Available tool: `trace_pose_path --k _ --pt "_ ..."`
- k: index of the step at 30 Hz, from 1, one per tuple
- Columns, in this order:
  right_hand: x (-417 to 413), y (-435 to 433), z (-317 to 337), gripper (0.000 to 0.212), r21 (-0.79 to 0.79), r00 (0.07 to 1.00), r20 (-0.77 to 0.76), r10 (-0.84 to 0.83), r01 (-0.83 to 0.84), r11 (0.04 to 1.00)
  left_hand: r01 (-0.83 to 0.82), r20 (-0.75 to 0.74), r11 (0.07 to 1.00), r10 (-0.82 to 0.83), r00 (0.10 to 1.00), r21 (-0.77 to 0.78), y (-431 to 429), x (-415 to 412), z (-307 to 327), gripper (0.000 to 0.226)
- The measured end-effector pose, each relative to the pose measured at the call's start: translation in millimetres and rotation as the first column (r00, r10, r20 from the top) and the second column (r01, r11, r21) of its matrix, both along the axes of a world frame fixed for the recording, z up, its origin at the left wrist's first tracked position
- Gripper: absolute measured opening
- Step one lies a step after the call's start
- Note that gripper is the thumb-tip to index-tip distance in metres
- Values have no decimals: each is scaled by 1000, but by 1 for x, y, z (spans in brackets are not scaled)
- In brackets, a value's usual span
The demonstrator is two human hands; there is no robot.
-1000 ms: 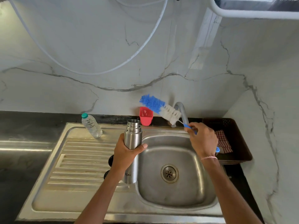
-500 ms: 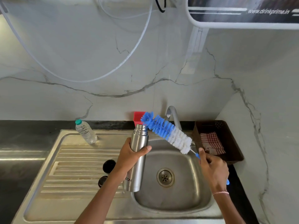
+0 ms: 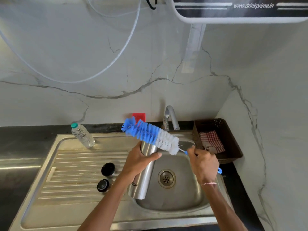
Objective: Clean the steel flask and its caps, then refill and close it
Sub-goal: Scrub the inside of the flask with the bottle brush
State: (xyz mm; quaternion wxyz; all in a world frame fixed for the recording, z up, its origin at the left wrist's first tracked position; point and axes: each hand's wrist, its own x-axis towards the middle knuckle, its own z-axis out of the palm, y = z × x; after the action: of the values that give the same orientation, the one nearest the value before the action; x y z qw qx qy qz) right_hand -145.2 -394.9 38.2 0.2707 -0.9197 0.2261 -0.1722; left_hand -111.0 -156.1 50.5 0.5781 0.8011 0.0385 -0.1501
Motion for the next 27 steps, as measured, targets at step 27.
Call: trace_pose_path --k 27 --pt "-28 -28 -34 53 87 995 -19 -97 99 991 -32 -185 990 6 983 -138 -5 -27 2 41"
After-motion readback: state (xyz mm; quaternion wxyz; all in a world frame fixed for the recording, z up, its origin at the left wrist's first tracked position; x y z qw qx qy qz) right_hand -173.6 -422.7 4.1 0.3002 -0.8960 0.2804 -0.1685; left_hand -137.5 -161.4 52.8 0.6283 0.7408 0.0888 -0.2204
